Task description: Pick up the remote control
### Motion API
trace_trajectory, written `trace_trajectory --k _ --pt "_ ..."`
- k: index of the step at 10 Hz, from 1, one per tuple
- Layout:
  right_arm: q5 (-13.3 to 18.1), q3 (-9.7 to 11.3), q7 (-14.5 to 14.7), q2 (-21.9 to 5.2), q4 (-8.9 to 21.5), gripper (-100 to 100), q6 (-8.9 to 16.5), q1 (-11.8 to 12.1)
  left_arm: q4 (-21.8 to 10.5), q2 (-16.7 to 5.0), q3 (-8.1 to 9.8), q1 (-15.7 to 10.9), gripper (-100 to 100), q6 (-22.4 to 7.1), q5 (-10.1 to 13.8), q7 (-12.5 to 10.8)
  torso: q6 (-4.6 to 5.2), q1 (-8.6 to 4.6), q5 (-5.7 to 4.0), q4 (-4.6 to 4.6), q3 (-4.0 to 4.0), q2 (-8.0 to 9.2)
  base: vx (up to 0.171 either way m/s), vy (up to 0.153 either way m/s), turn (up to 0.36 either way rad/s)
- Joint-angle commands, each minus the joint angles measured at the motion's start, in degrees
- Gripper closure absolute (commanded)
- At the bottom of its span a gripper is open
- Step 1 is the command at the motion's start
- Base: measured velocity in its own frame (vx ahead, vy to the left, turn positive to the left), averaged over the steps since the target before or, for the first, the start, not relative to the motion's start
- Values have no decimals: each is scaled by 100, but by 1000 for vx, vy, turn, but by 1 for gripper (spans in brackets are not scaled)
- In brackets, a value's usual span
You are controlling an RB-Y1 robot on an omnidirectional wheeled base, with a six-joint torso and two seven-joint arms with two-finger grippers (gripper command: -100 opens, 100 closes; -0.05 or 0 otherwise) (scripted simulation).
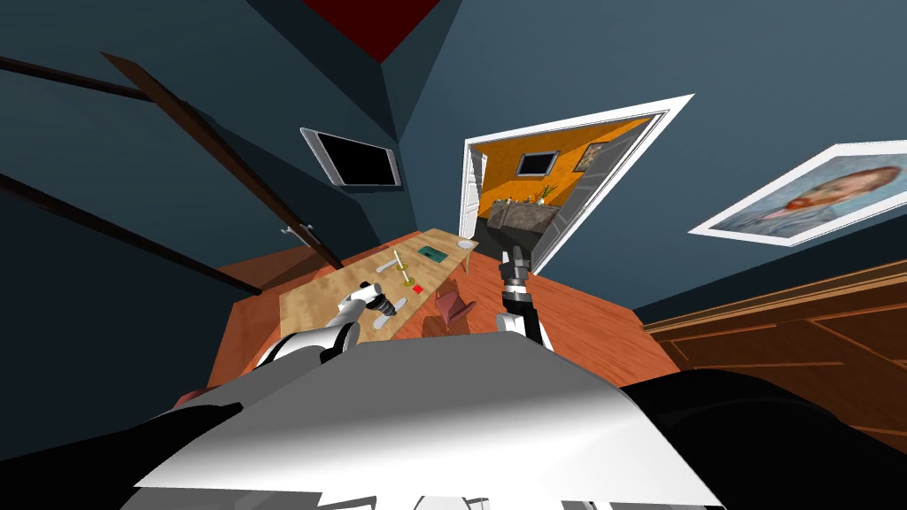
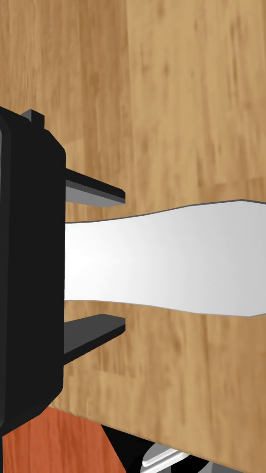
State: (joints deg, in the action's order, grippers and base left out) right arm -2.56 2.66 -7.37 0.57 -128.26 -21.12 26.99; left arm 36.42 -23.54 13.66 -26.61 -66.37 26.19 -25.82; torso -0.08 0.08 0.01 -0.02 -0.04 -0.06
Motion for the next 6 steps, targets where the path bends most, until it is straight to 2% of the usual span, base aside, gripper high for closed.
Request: trace_trajectory --k 1,3,5,6 --pt "0 0 0 0 0 0 0 0 148 -98 -4 -4 100 -182 51 57 0 0 0 0 0 0 2 -40 109" --pt "0 0 0 0 0 0 0 0 254 -173 -6 -10 100 -330 94 101 -3 -20 -7 2 1 -1 10 -54 74" --pt "0 0 0 0 0 0 0 0 179 -166 -5 -32 100 -268 89 108 2 -19 -6 3 2 1 3 -25 11" --pt "0 0 0 0 0 0 0 0 191 -166 -6 -30 0 -285 90 106 2 -11 -4 2 2 2 0 0 0"
